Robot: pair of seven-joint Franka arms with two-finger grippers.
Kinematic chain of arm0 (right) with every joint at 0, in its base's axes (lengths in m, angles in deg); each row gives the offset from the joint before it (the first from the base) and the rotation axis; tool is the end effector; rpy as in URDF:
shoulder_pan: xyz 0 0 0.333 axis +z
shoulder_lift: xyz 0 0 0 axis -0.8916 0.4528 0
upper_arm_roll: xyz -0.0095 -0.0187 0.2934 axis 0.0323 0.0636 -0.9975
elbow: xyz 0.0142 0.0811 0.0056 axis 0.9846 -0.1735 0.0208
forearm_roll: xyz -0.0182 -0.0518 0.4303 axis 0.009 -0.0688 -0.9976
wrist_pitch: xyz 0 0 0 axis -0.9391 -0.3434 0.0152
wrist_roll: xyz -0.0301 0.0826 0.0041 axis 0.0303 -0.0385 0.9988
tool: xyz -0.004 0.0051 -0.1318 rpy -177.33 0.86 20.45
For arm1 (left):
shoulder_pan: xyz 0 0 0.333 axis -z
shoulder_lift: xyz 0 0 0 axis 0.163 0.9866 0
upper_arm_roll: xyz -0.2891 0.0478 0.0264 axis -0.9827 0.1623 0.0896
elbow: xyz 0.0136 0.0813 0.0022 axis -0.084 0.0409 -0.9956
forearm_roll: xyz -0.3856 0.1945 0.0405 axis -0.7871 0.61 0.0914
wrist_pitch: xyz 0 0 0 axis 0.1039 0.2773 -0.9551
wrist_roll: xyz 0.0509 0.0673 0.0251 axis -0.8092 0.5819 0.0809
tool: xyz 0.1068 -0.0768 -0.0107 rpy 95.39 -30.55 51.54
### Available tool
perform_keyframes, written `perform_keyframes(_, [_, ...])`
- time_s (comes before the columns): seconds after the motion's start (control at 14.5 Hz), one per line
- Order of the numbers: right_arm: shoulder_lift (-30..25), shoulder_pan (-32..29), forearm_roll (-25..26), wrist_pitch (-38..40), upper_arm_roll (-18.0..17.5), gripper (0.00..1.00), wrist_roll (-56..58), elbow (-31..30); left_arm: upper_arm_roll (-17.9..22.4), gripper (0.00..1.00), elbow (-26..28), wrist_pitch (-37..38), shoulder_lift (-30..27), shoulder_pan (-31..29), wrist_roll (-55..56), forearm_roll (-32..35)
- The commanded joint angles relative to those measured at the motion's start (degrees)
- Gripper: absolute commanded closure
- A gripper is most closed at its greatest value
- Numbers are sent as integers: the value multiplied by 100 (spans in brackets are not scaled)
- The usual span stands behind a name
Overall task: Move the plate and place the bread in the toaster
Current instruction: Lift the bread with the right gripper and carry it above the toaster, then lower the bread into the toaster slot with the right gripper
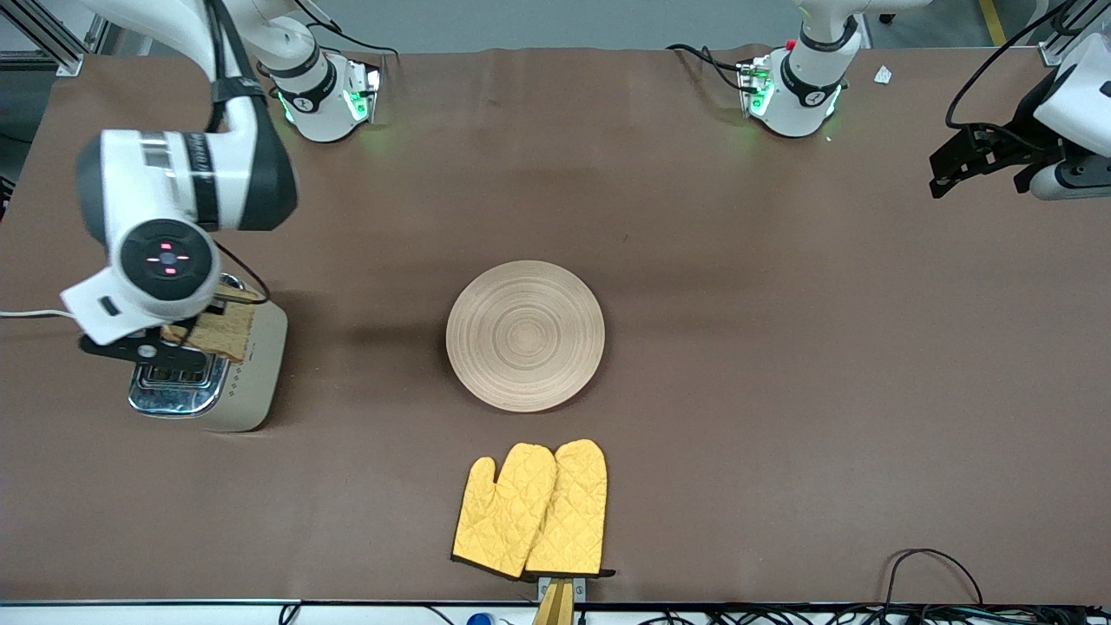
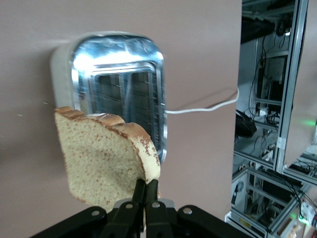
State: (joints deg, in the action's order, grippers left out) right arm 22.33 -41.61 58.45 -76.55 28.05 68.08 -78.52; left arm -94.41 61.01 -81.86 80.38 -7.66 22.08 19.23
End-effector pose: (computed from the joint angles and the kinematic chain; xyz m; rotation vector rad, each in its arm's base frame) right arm 0.6411 0.0612 0.4289 2.4877 -0.2044 -0.2487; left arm 0.5574 -0.0729 0.6201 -3.1021 -0.0150 0.0144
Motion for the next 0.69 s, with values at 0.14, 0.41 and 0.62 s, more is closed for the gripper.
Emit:
perform_keyframes(0.14, [22,68,974,408,-80,100,-174,18,-13,0,168,-21,-255,12,-161,-100])
perform_keyframes(0.41, [179,-3,1361,294,-80,100,-322,18,-39,0,168,-21,-255,39,-143,-100])
perform_keyframes(0.62, [434,129,1415,259,-89,100,-955,-26,-66,0,116,-21,-220,39,-135,-56])
